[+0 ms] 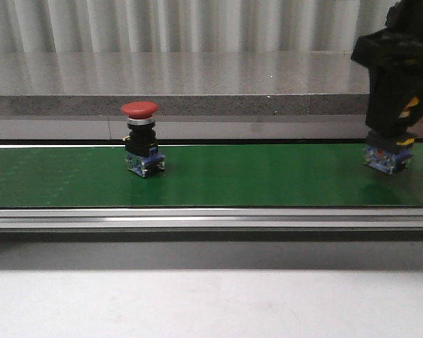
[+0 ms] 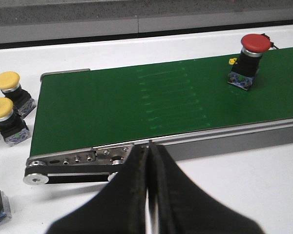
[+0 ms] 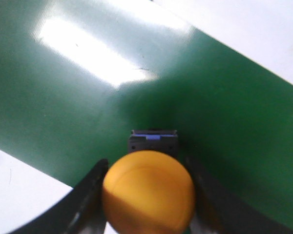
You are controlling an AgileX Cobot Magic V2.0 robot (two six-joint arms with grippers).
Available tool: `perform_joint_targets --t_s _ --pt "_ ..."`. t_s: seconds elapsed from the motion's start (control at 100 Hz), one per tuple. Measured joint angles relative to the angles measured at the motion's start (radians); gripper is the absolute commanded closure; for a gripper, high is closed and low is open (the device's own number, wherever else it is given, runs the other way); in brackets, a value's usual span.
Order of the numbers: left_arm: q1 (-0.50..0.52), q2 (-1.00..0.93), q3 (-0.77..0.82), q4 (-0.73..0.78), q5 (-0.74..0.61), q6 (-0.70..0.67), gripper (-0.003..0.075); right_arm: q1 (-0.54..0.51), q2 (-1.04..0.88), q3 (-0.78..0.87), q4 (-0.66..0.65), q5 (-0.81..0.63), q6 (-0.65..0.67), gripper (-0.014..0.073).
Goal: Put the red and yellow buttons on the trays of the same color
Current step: 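Carry the yellow button with the right gripper into the yellow tray, release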
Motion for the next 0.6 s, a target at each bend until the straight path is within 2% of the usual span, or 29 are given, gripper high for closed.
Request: perform_joint_targets --t_s 0.17,0.6 --pt "0.000 0.000 0.000 0.000 0.000 0.000 0.0740 -0.102 -0.069 0.000 -0.002 -0.002 0.020 0.0422" --pt "0.000 0.000 0.000 0.000 0.000 0.000 0.0740 -0.471 -0.093 0.000 -0.053 0.013 0.025 0.0422"
